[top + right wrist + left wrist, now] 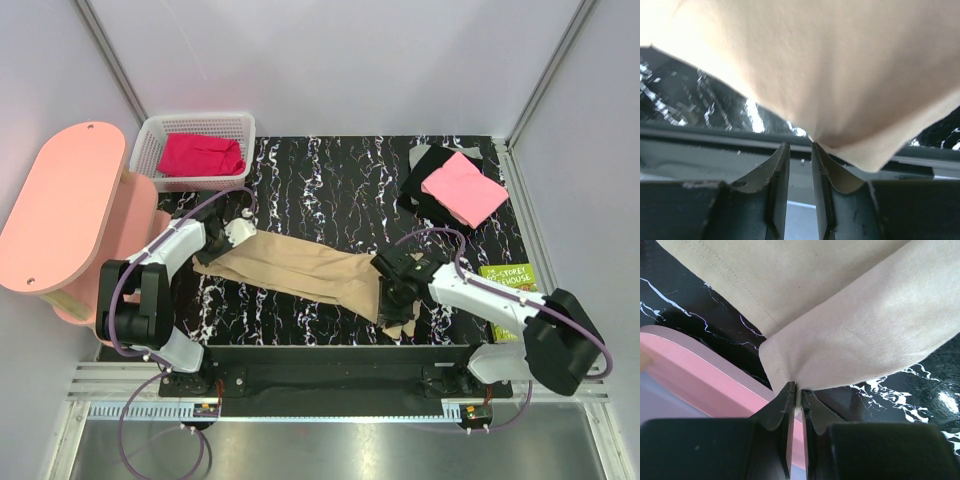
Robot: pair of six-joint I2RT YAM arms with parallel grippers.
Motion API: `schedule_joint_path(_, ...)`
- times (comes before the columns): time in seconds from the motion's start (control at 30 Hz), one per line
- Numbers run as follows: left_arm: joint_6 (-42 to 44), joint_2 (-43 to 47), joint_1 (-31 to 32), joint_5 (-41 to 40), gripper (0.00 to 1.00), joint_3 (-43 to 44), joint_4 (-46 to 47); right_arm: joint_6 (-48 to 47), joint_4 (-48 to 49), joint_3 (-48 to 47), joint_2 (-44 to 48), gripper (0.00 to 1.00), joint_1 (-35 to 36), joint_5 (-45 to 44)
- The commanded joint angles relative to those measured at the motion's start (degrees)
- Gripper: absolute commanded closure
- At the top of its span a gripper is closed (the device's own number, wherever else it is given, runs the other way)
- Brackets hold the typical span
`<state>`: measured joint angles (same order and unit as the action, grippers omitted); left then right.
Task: Fold and stack the t-shirts
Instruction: Grap the side of the flattened tshirt closest away from the robot with both arms
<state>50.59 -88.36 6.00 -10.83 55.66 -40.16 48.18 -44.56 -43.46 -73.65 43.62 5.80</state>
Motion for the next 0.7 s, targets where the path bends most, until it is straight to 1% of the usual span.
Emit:
schedule_joint_path(0.0,0.1,0.5,-0.3,1.1,0.86,1.5,0.4,0.6,-3.3,-4.4,-4.0,0.68,3.1,-8.7)
schedule_joint_path(0.07,0.1,0.6,-0.3,1.3,0.86,1.5,0.4,1.5,-4.8,-5.1,-4.6,0.68,3.9,-10.9)
schedule_joint_path(0.13,0.1,0.6,-0.3,1.5,0.86,1.5,0.4,2.0,-5.8,-5.6,-4.9,0.65,4.4,-12.9)
schedule_joint_path(0.3,0.1,0.7,-0.3,1.9,0.86,1.1,0.3,6.5,-10.5,-6.2,-5.8,0.63,8.5,-17.9)
schedule_joint_path(0.33,0.1,0.7,-0.3,2.0,0.86,1.0,0.3,7.1,-10.9,-6.5,-6.1,0.52,9.0,-19.1)
schedule_joint_path(0.4,0.1,0.7,-0.3,2.0,0.86,0.9,0.3,9.0,-12.4,-7.8,-7.0,0.45,11.8,-20.6)
schedule_joint_path(0.43,0.1,0.7,-0.3,2.1,0.86,0.9,0.3,10.3,-13.1,-8.3,-7.6,0.39,12.7,-22.2)
schedule_joint_path(0.5,0.0,0.8,-0.3,2.2,0.86,0.9,0.3,11.7,-15.2,-10.5,-10.2,0.33,15.0,-24.1)
schedule_joint_path(0.53,0.0,1.0,-0.3,2.3,0.86,0.9,0.3,12.4,-15.8,-11.3,-11.3,0.26,17.1,-25.7)
schedule_joint_path(0.57,0.1,1.1,-0.3,2.3,0.86,0.9,0.3,13.2,-17.1,-12.8,-13.7,0.01,18.0,-26.5)
schedule_joint_path(0.67,0.2,1.4,-0.3,2.3,0.86,0.6,0.3,15.7,-19.4,-15.3,-18.3,0.0,21.6,-29.2)
